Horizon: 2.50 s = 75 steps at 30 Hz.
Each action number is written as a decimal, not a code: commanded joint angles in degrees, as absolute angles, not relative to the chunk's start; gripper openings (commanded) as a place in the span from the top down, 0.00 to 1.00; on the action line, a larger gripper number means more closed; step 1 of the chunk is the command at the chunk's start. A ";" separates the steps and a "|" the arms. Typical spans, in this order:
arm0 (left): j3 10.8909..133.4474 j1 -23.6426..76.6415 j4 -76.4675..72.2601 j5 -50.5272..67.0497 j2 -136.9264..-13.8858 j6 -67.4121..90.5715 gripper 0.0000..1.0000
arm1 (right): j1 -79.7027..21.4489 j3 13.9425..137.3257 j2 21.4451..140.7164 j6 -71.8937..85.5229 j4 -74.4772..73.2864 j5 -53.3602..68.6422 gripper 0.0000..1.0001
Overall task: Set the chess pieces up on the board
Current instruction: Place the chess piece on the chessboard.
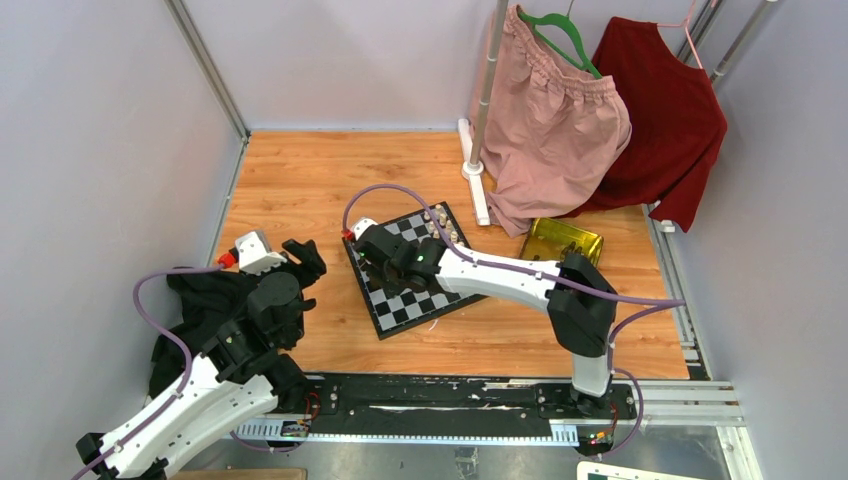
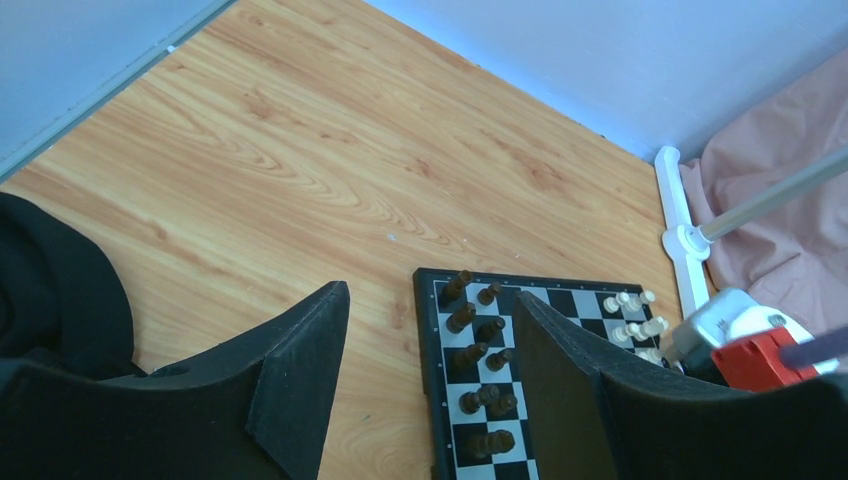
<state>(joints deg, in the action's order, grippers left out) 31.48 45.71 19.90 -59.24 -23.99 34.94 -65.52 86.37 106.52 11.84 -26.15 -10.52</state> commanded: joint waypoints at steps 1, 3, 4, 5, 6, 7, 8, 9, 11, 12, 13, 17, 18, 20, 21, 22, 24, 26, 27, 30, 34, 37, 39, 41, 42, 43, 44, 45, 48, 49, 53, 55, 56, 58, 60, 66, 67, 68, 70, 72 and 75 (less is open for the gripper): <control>31.04 45.79 19.57 -61.77 -23.56 36.39 0.34 | -63.27 89.26 108.48 10.13 -26.29 -8.97 1.00; 30.82 45.79 19.39 -61.78 -23.61 36.39 0.34 | -62.72 89.74 109.27 10.04 -26.28 -8.59 1.00; 30.80 45.79 19.23 -61.77 -23.69 36.30 0.34 | -62.37 90.02 109.72 10.02 -26.27 -8.45 1.00; 30.78 45.79 19.09 -61.72 -23.79 36.23 0.34 | -62.13 90.28 110.13 9.89 -26.28 -8.26 1.00; 30.76 45.79 19.04 -61.70 -23.86 36.21 0.34 | -61.94 90.46 110.54 9.81 -26.20 -8.05 1.00; 30.71 45.79 19.00 -61.70 -23.90 36.13 0.34 | -61.74 90.63 110.92 9.62 -26.13 -8.00 1.00; 30.72 45.79 18.92 -61.74 -23.98 36.12 0.35 | -61.58 90.76 111.26 9.52 -26.04 -7.89 1.00; 30.68 45.79 18.90 -61.76 -23.99 36.12 0.35 | -61.38 90.91 111.66 9.44 -25.97 -7.65 1.00; 30.67 45.79 18.73 -61.79 -24.04 35.97 0.34 | -61.06 91.18 112.29 9.51 -25.86 -7.27 1.00; 30.63 45.79 18.84 -61.81 -24.08 35.95 0.34 | -60.92 91.30 112.62 9.58 -25.84 -7.09 1.00; 30.65 45.79 18.82 -61.87 -24.08 35.95 0.35 | -60.85 91.44 113.02 9.38 -25.84 -6.85 1.00; 30.71 45.79 18.82 -61.94 -23.99 35.86 0.35 | -60.73 91.80 113.85 9.40 -25.84 -5.92 1.00; 30.71 45.79 18.82 -61.92 -23.99 35.87 0.35 | -60.75 91.76 113.93 9.46 -25.84 -5.77 1.00; 30.66 45.79 18.92 -62.05 -23.99 35.88 0.35 | -60.73 91.43 113.94 9.61 -25.84 -5.65 1.00; 30.73 45.79 18.91 -62.03 -23.99 35.93 0.35 | -60.73 91.34 113.99 9.74 -25.84 -5.68 1.00; 30.76 45.79 18.90 -62.05 -23.98 35.93 0.35 | -60.75 91.15 113.99 9.87 -25.92 -5.56 1.00; 30.69 45.79 18.81 -62.05 -23.99 35.95 0.35 | -60.73 90.70 114.03 9.99 -25.94 -5.30 1.00; 30.70 45.79 18.72 -61.98 -24.04 35.98 0.35 | -60.77 90.41 114.07 10.09 -26.00 -5.06 1.00; 30.69 45.79 18.74 -62.04 -24.08 35.89 0.35 | -60.74 90.21 114.14 10.09 -26.03 -4.95 1.00; 30.72 45.79 18.79 -62.11 -24.00 35.91 0.35 | -60.69 89.86 114.31 10.18 -26.02 -4.69 1.00; 30.75 45.79 18.82 -62.14 -23.97 35.87 0.35 | -60.71 89.28 114.52 10.45 -26.02 -4.66 1.00; 30.71 45.79 18.86 -62.14 -23.99 35.93 0.35 | -60.73 88.94 114.79 10.54 -26.02 -4.42 1.00; 30.72 45.79 18.92 -62.14 -23.91 35.95 0.35 | -60.74 88.77 114.94 10.63 -26.06 -4.26 1.00; 30.74 45.79 18.92 -62.09 -23.93 35.93 0.35 | -60.73 88.61 115.01 10.63 -26.02 -4.15 1.00; 30.76 45.79 18.91 -62.15 -23.91 35.87 0.35 | -60.73 88.57 115.11 10.67 -26.02 -4.13 1.00; 30.81 45.79 18.90 -62.22 -23.86 35.89 0.35 | -60.73 88.48 115.06 10.76 -26.02 -4.05 1.00; 30.84 45.79 18.98 -62.21 -23.78 35.86 0.35 | -60.73 88.46 115.08 10.85 -26.06 -4.09 1.00; 30.82 45.79 18.98 -62.23 -23.81 35.87 0.35 | -60.73 88.37 115.05 10.71 -26.02 -4.13 1.00; 30.77 45.79 18.98 -62.23 -23.81 35.88 0.35 | -60.73 88.29 115.09 10.87 -26.02 -4.04 1.00; 30.76 45.79 18.98 -62.23 -23.80 35.87 0.35 | -60.75 88.21 115.13 10.84 -26.02 -3.98 1.00; 30.84 45.79 19.03 -62.23 -23.81 35.78 0.35 | -60.78 87.91 115.14 10.92 -26.03 -3.78 0.99; 30.77 45.79 19.05 -62.23 -23.82 35.80 0.35 | -60.73 87.83 115.14 10.83 -26.10 -3.70 0.98; 30.70 45.79 19.04 -62.23 -23.80 35.82 0.35 | -60.78 87.79 115.14 10.82 -26.10 -3.69 0.97; 30.78 45.79 19.02 -62.23 -23.79 35.77 0.35 | -60.73 87.80 115.15 10.68 -26.15 -3.54 0.94; 30.75 45.79 19.04 -62.23 -23.80 35.70 0.35 | -60.75 87.85 115.18 10.62 -26.19 -3.30 0.89; 30.83 45.79 18.83 -62.31 -23.90 35.55 0.35 | -60.82 88.13 114.64 9.85 -26.26 -2.60 0.60; 30.84 45.79 18.75 -62.31 -23.95 35.51 0.35 | -60.78 88.35 114.47 9.70 -26.23 -2.63 0.59; 30.84 45.79 18.68 -62.31 -23.99 35.51 0.35 | -60.81 88.53 114.27 9.54 -26.32 -2.70 0.59; 30.83 45.79 18.64 -62.31 -24.15 35.43 0.35 | -60.82 89.03 113.74 9.09 -26.60 -2.80 0.59; 31.02 45.79 18.50 -62.31 -24.38 35.27 0.35 | -60.82 89.68 113.11 8.80 -27.32 -3.09 0.59; 31.34 45.79 18.46 -62.40 -24.82 35.09 0.35 | -60.86 90.17 111.05 8.32 -27.87 -4.10 0.58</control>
